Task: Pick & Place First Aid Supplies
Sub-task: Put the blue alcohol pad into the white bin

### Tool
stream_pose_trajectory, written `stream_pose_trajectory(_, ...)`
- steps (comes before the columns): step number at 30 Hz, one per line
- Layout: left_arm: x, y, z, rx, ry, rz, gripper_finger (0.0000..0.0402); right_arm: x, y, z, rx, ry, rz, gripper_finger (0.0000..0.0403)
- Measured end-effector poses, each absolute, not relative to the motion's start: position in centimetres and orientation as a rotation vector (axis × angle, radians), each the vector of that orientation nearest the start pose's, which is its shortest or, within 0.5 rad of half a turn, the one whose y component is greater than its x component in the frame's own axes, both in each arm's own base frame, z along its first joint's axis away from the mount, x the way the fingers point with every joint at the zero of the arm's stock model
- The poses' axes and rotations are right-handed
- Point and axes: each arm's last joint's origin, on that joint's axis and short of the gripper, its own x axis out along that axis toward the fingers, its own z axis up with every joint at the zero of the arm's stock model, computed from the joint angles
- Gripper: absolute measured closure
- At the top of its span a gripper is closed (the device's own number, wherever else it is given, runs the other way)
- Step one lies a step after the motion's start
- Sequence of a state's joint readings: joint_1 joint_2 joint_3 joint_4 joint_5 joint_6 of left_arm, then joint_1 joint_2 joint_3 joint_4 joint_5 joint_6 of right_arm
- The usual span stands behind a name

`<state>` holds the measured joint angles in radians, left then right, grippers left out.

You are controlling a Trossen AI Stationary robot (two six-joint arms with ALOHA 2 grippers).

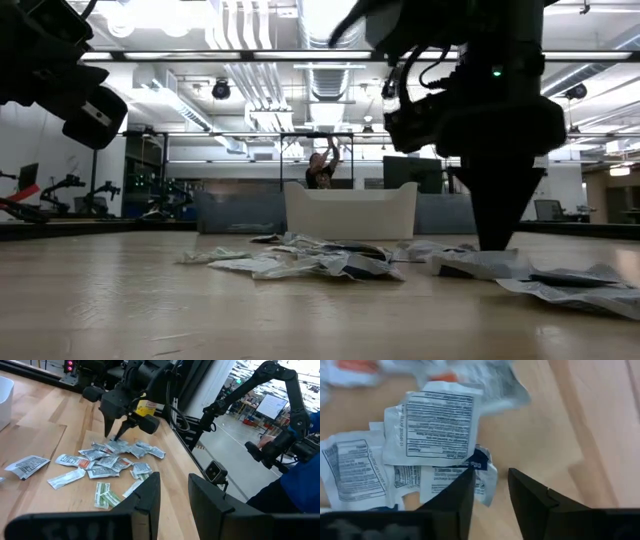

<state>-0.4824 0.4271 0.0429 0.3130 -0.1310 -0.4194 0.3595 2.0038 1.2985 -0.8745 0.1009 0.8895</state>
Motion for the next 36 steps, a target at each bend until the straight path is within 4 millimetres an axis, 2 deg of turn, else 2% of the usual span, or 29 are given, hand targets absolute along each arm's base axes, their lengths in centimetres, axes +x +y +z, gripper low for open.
stream_pose_trajectory(9, 11.3, -5.5, 17.0, -0.388, 0.141, -0.331, 0.0307, 33.0, 12.1, 13.3, 0.297, 1.549, -0.416, 0.0388)
stream_pose_trajectory(16, 11.3, -5.5, 16.8, -0.383, 0.157, -0.328, 0.0307, 32.9, 11.3, 14.4, 0.404, 1.629, -0.268, 0.0394)
stream_pose_trajectory(20, 11.3, -5.5, 16.8, -0.383, 0.157, -0.328, 0.0307, 32.8, 10.7, 17.0, 0.444, 1.602, -0.085, 0.0394)
stream_pose_trajectory(24, 11.3, -5.5, 16.8, -0.383, 0.158, -0.327, 0.0307, 32.7, 10.0, 18.6, 0.442, 1.571, 0.033, 0.0394)
stream_pose_trajectory(31, 11.3, -5.5, 16.8, -0.386, 0.157, -0.327, 0.0307, 32.9, 9.6, 21.3, 0.400, 1.406, 0.400, 0.0394)
stream_pose_trajectory(36, 11.3, -5.5, 16.8, -0.387, 0.157, -0.327, 0.0307, 35.3, 10.3, 23.7, 0.380, 1.042, 0.515, 0.0394)
